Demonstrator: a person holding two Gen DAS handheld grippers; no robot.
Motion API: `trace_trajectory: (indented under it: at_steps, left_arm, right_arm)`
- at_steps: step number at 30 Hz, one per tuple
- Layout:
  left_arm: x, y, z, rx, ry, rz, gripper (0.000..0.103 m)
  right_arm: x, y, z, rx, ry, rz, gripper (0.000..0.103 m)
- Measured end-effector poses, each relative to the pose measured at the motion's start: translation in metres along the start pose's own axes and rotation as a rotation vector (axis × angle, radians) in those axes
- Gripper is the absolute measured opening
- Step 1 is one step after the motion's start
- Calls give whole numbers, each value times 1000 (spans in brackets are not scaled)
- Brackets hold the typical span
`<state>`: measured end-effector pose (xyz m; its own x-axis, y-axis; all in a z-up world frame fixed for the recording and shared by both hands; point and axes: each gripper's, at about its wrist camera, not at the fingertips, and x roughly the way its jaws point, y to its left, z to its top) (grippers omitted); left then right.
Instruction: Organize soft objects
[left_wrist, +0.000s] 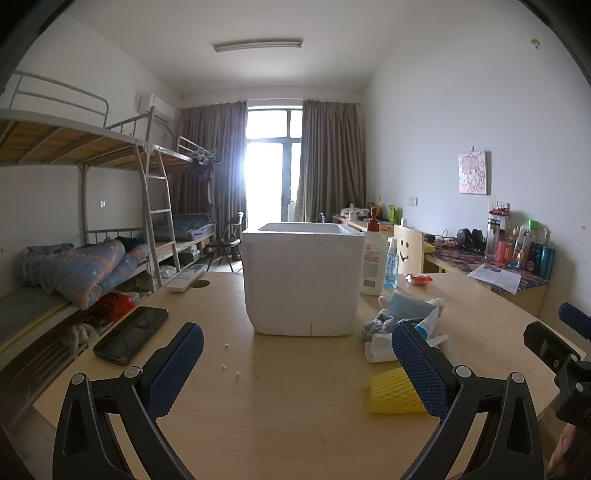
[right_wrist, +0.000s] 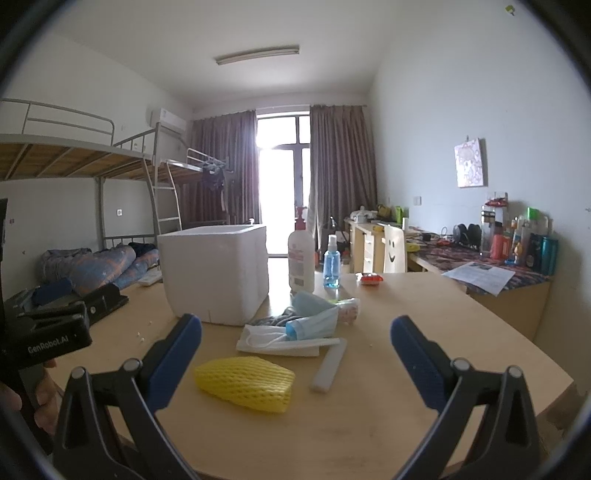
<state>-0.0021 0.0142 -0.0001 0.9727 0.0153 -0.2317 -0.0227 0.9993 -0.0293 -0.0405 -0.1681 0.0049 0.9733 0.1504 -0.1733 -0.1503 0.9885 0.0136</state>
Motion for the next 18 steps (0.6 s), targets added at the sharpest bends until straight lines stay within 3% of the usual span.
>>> trace_trajectory:
  at_steps: [18]
  left_arm:
    - [0, 1, 1, 1, 4, 2, 102]
  right_arm:
    - [1, 1, 1, -2, 6, 0, 103]
